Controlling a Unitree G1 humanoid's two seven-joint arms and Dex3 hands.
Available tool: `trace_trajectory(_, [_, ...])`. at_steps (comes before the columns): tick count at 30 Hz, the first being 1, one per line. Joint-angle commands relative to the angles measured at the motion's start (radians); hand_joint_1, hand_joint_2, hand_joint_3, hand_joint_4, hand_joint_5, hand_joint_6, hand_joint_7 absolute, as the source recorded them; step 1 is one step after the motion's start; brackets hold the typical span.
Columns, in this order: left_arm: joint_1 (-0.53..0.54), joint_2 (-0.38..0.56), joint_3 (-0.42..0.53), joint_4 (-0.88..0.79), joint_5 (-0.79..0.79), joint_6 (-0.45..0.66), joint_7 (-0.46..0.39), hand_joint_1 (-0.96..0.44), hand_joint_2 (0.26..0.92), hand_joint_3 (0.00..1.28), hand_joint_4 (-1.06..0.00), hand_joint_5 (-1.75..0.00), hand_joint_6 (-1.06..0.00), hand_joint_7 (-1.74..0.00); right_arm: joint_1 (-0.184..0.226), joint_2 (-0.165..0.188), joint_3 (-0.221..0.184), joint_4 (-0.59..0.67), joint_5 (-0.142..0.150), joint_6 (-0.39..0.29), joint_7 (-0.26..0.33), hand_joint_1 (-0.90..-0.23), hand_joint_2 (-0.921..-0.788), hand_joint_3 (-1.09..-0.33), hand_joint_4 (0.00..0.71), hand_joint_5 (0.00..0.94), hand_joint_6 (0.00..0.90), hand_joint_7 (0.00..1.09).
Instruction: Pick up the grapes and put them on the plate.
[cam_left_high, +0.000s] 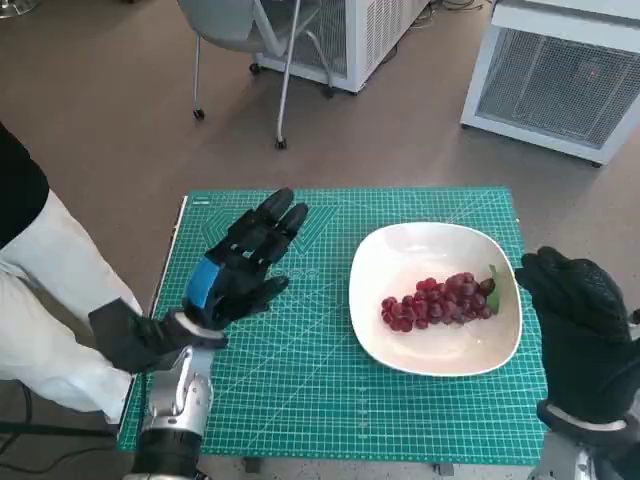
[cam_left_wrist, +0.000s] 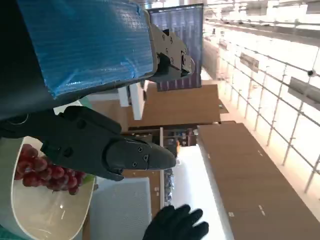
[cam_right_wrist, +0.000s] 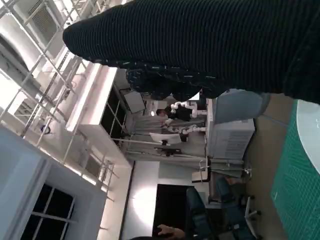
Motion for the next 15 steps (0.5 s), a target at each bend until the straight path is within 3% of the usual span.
trace_trajectory(1, [0.042, -0.012, 0.011, -0.049, -0.012, 0.006, 0.014, -0.56, 0.921, 0.29, -0.22, -0.01, -0.30, 0.00, 0.007, -0.003, 0.002, 0.008, -0.004, 0.021, -0.008, -0.355, -0.921, -0.510, 0.559, 0.423, 0.299, 0.82])
trace_trajectory(15, [0.092, -0.026, 0.009, -0.111, 0.001, 0.018, 0.061, -0.55, 0.921, 0.30, -0.24, -0.02, -0.30, 0.00, 0.001, -0.017, -0.001, 0.007, -0.005, 0.034, -0.006, -0.358, -0.921, -0.511, 0.551, 0.435, 0.293, 0.83])
